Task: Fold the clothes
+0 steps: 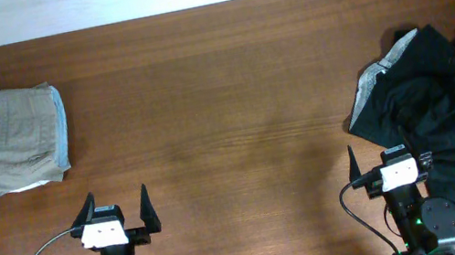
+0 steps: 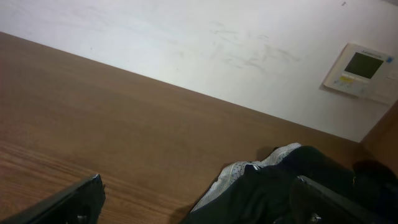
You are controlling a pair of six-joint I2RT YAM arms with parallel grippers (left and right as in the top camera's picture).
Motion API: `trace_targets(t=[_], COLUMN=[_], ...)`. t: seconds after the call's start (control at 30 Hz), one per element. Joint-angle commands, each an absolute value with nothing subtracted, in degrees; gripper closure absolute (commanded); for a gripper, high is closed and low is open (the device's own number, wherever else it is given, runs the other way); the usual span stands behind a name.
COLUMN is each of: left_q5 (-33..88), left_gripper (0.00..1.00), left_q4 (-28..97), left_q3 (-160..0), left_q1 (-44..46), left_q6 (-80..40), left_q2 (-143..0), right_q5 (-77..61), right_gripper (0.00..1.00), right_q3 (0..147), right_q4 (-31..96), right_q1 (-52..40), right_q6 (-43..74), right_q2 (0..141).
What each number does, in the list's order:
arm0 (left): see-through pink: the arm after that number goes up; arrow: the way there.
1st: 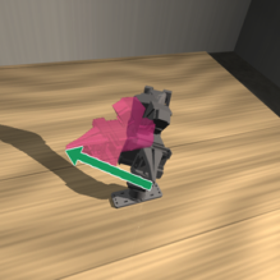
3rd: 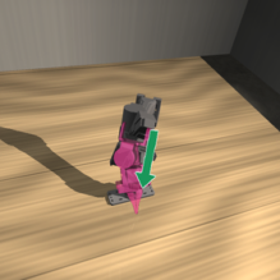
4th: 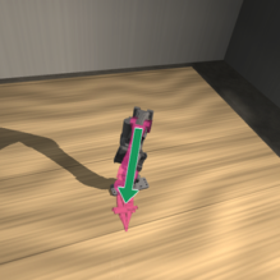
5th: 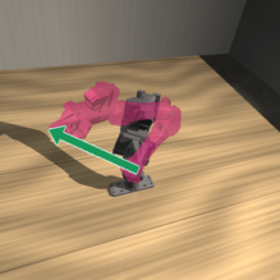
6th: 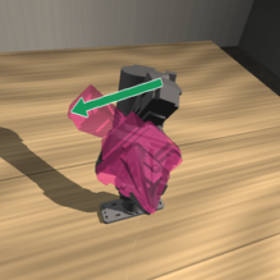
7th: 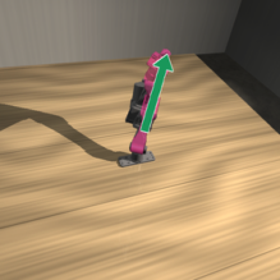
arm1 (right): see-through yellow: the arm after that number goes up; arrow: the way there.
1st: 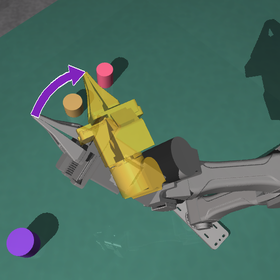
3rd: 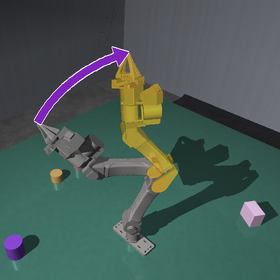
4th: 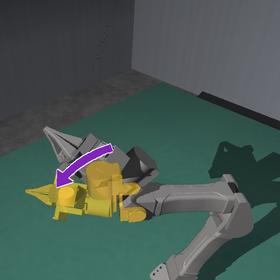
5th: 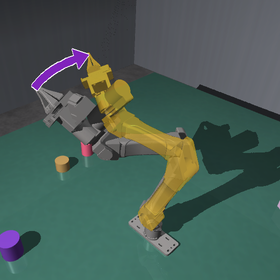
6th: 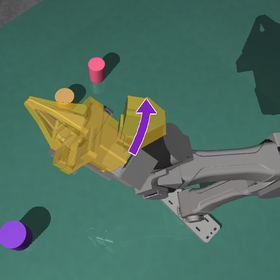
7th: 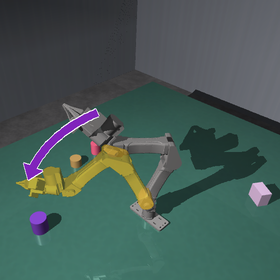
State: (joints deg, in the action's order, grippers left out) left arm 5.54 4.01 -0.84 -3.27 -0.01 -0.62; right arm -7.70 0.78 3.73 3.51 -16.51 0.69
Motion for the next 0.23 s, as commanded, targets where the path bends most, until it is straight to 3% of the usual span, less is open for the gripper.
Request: trace_targets(t=[0.0,0.2], left_q5=[4.86,4.86], left_gripper=[0.01,0.01], left_q4=[4.16,4.16], left_q3=[-0.51,-0.51], left_q1=[-3.03,-3.03], left_q6=[0.25,0.25], left_q2=[-0.3,-0.3], right_q5=[-7.2,-7.2], right_gripper=[0.01,0.01], right_q3=[0.32,0.32], right_q4=[3.81,3.81], right_q1=[2.96,2.96], right_q6=[-16.25,-16.25], right_q2=[0.32,0.32])
